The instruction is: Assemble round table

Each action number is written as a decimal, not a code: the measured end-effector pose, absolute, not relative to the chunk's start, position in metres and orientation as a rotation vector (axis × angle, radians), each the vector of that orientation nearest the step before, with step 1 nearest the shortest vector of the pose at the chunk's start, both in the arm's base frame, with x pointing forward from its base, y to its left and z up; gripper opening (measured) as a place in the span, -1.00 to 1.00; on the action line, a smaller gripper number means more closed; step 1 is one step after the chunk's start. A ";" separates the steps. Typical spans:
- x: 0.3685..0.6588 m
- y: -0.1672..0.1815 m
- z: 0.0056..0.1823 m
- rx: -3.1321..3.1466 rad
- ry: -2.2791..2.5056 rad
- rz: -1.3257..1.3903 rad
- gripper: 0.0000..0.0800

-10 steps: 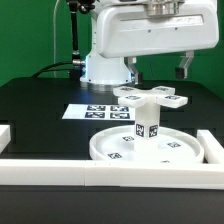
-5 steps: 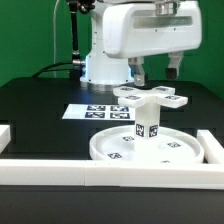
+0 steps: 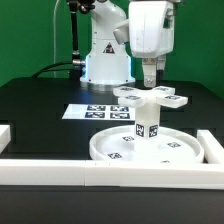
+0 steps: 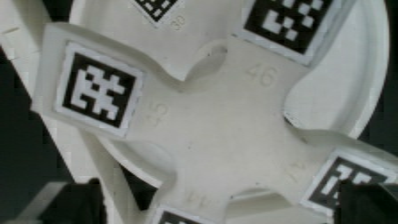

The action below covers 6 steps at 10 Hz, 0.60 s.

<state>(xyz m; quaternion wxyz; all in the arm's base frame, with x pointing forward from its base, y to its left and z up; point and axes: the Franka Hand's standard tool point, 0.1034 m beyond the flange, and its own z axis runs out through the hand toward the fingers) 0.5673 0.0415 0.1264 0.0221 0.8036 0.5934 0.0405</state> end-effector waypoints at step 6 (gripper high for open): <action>0.567 0.038 0.118 2.057 2.231 0.054 0.62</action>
Offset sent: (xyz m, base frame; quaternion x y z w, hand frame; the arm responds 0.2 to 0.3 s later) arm 0.0035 0.0090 -0.0060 -0.0250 -0.0146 -0.2027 0.9788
